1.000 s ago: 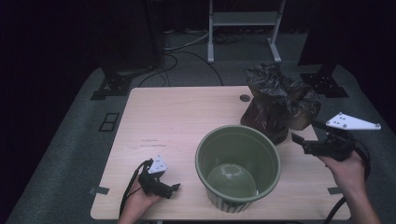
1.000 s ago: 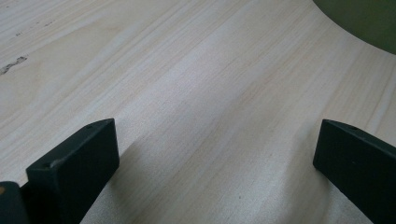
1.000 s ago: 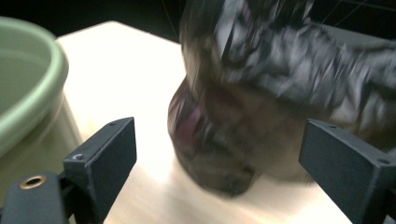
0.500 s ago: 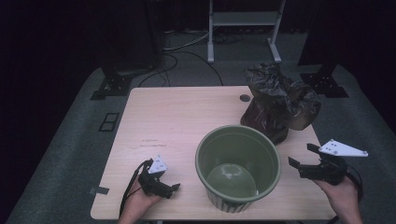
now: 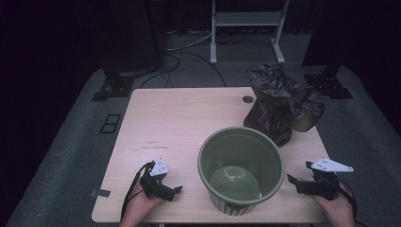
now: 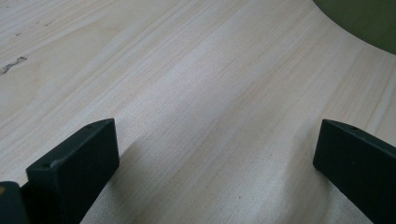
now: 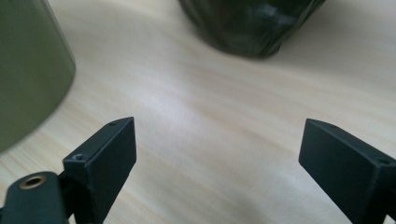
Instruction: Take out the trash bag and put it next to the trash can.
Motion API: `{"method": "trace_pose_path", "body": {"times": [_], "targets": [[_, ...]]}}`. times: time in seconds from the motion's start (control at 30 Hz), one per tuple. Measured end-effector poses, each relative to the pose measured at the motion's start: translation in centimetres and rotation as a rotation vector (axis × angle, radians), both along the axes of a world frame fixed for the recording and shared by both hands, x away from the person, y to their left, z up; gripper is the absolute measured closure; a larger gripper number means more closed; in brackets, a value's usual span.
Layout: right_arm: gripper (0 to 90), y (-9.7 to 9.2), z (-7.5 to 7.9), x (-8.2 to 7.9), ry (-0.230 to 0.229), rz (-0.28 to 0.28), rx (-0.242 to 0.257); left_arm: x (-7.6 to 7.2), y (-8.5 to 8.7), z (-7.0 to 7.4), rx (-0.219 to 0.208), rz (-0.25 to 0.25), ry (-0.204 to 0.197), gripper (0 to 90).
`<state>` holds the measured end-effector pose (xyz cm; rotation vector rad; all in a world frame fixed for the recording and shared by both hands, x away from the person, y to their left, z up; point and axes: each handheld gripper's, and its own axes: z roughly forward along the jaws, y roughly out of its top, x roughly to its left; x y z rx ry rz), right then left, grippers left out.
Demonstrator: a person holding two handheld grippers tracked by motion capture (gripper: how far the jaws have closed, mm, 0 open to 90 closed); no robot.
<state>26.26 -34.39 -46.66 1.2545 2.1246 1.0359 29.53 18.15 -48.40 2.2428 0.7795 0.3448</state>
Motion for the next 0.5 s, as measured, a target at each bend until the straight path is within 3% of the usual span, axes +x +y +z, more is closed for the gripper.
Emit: {"method": "trace_pose_path", "body": {"times": [0.27, 0.5], "targets": [[10.1, -0.1, -1.9, 0.1, 0.056, 0.008, -0.027, 0.0, 0.0, 0.0, 0.000, 0.000, 0.000, 0.0], [10.1, -0.2, -2.1, 0.4, 0.087, -0.008, -0.033, 0.0, 0.0, 0.0, 0.000, 0.000, 0.000, 0.0]]}}
